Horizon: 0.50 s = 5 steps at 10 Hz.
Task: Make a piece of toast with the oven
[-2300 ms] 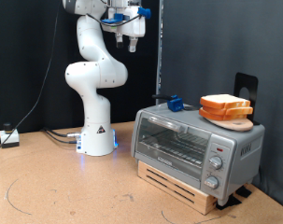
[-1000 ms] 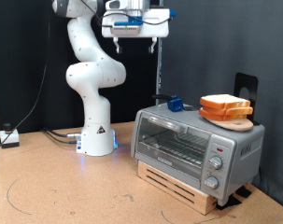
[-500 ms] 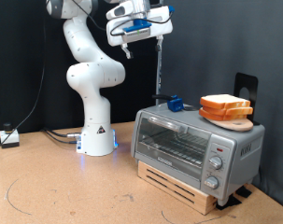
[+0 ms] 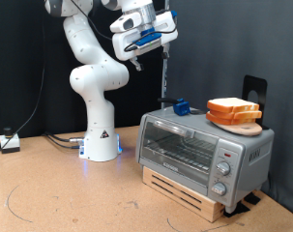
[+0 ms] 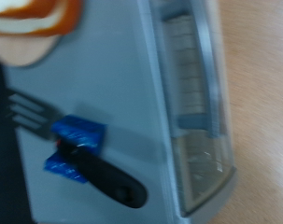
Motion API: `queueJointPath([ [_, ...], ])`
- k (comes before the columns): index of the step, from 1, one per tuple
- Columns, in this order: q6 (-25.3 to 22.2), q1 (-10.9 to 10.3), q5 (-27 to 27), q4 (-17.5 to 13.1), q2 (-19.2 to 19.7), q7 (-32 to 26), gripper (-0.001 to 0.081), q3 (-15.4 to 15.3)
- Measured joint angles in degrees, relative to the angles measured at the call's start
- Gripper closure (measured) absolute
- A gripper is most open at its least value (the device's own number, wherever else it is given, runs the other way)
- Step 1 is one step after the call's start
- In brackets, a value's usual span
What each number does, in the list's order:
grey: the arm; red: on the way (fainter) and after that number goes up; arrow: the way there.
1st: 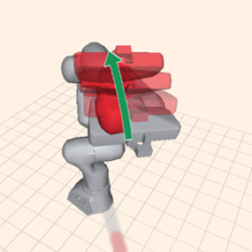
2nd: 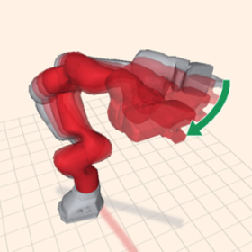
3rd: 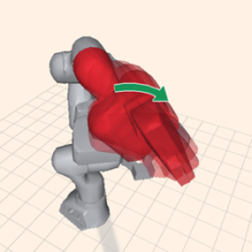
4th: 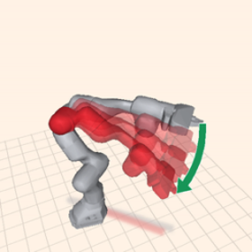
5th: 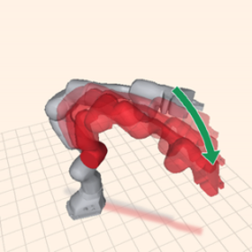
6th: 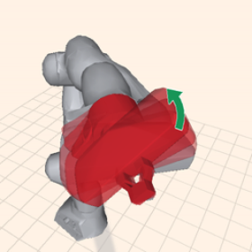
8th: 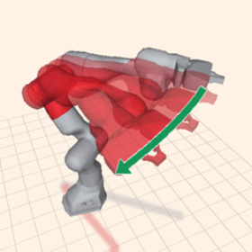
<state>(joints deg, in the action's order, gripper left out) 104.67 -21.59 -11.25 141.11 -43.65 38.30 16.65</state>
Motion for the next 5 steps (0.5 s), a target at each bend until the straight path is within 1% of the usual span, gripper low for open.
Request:
queueJointPath([
  [1,1.95,-0.95,-1.45,0.73,-0.03,-3.51,-0.0003,1.61],
  [2,6.65,-0.77,-1.02,2.56,0.14,-4.25,-0.0003,1.93],
  [3,10.97,-0.47,-0.54,4.69,0.03,-4.25,-0.0003,1.4],
  [5,7.79,-0.99,-1.9,4.39,0.04,-5.09,-0.0003,2.24],
])
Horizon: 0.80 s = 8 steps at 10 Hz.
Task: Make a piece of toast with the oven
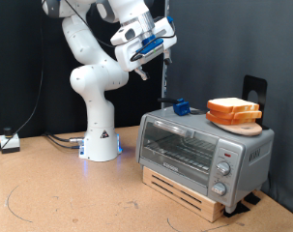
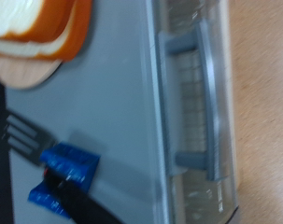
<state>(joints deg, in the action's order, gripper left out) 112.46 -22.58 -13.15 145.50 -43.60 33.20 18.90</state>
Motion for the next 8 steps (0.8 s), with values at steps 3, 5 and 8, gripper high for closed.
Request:
queueJointPath([
  [3,1.66,-0.17,-0.98,1.2,2.43,-0.74,-0.0003,2.0],
  [5,4.34,-0.11,-0.98,1.51,5.2,-0.86,-0.0003,2.45],
  [8,6.78,-1.08,-3.78,2.8,5.06,-6.17,-0.0003,3.35],
])
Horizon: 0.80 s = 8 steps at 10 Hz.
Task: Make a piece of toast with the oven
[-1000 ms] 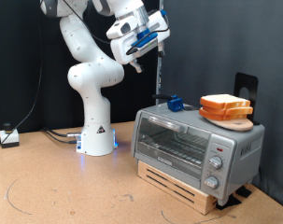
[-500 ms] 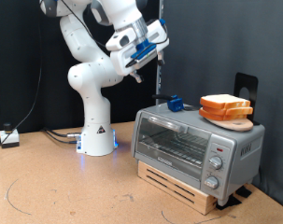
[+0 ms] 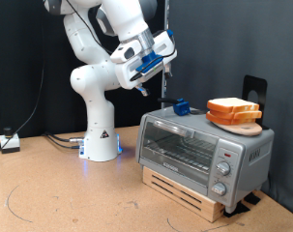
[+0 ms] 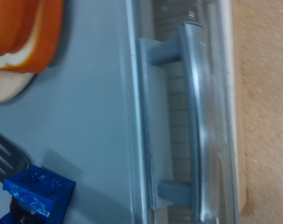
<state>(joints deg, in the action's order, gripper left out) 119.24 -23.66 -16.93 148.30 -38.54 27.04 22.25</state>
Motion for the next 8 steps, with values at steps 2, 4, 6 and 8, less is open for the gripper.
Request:
queueJointPath([
  [2,4.07,-0.54,-0.84,2.75,1.13,-3.31,-0.0003,1.32],
  [4,7.76,-0.4,-0.64,3.97,4.27,-3.39,-0.0003,1.34],
  [6,7.23,-0.7,-1.81,4.03,3.98,-4.43,-0.0003,1.62],
  [8,5.28,-0.82,-2.24,4.87,3.91,-6.09,-0.0003,2.28],
])
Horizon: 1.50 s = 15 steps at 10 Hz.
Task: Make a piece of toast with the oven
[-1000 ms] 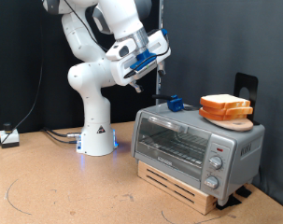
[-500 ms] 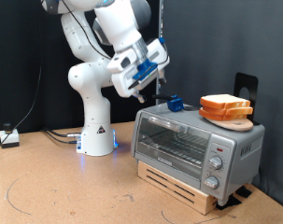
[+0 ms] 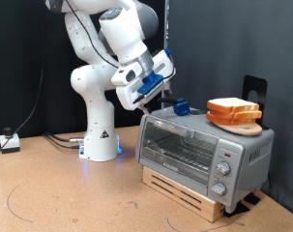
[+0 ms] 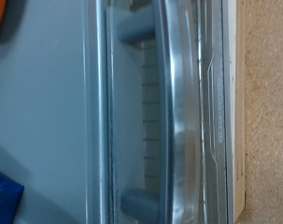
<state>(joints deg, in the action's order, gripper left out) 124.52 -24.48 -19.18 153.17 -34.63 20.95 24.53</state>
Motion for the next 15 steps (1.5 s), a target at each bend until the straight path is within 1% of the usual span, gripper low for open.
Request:
queueJointPath([
  [3,1.15,0.12,1.78,3.73,0.87,-0.09,-0.0003,0.01],
  [5,4.63,0.03,2.72,6.69,2.64,-0.18,-0.0003,-0.36],
  [7,8.53,-0.23,2.68,8.12,4.99,-0.99,-0.0003,-0.53],
  [10,9.45,-0.09,2.29,7.57,6.03,-1.68,-0.0003,0.43],
  [11,9.92,0.44,2.44,7.35,6.35,-1.69,-0.0003,1.03],
  [13,11.79,2.45,4.45,6.61,7.68,-1.79,-0.0003,2.18],
  [15,13.86,4.63,7.01,5.39,10.5,-2.02,-0.0003,3.41],
])
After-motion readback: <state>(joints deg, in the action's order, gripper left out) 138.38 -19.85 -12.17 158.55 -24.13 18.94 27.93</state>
